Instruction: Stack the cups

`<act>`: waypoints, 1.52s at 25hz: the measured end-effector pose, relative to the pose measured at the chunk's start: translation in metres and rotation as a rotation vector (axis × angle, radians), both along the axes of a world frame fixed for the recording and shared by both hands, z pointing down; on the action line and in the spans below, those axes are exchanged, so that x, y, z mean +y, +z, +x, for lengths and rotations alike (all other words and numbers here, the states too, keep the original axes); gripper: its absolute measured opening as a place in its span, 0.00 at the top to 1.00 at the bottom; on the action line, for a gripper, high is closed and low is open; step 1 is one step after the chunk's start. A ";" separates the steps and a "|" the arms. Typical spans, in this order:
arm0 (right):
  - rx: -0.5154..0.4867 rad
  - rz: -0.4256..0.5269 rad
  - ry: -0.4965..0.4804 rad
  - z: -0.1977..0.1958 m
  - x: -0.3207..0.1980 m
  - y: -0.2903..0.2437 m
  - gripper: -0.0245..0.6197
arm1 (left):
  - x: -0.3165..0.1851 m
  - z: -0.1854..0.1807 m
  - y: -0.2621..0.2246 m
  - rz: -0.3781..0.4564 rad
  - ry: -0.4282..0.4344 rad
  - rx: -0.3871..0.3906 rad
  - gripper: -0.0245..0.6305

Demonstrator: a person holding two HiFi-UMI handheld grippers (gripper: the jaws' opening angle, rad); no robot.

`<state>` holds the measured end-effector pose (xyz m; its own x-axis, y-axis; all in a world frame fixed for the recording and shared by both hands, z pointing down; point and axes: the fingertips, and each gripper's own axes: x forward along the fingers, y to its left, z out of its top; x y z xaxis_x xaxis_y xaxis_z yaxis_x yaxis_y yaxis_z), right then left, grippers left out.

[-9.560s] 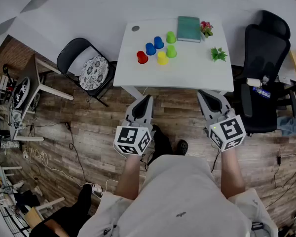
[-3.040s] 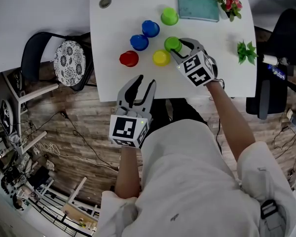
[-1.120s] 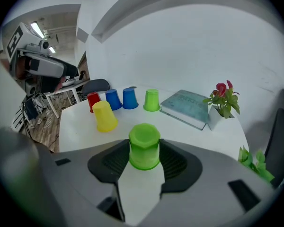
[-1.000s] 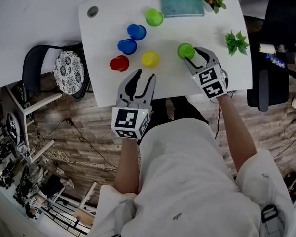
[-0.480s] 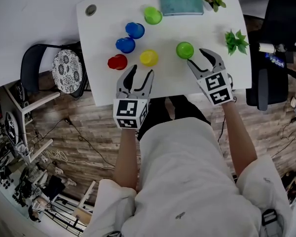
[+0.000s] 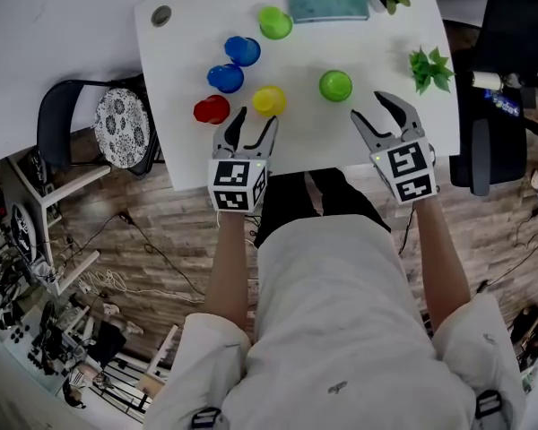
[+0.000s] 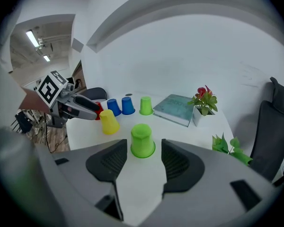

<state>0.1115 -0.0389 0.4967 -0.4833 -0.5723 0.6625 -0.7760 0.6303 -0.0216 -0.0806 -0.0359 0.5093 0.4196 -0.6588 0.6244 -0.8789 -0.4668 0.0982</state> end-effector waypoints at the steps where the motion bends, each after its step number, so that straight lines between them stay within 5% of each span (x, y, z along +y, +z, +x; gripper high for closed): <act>1: -0.002 -0.001 0.004 0.001 0.001 0.000 0.60 | -0.002 0.000 0.003 -0.002 0.001 -0.002 0.59; 23: -0.008 -0.004 0.079 0.024 0.017 -0.008 0.61 | -0.019 0.006 0.022 -0.004 0.036 -0.021 0.62; 38: -0.006 0.007 0.106 0.025 0.021 -0.017 0.62 | -0.029 0.051 0.014 0.039 0.158 0.004 0.63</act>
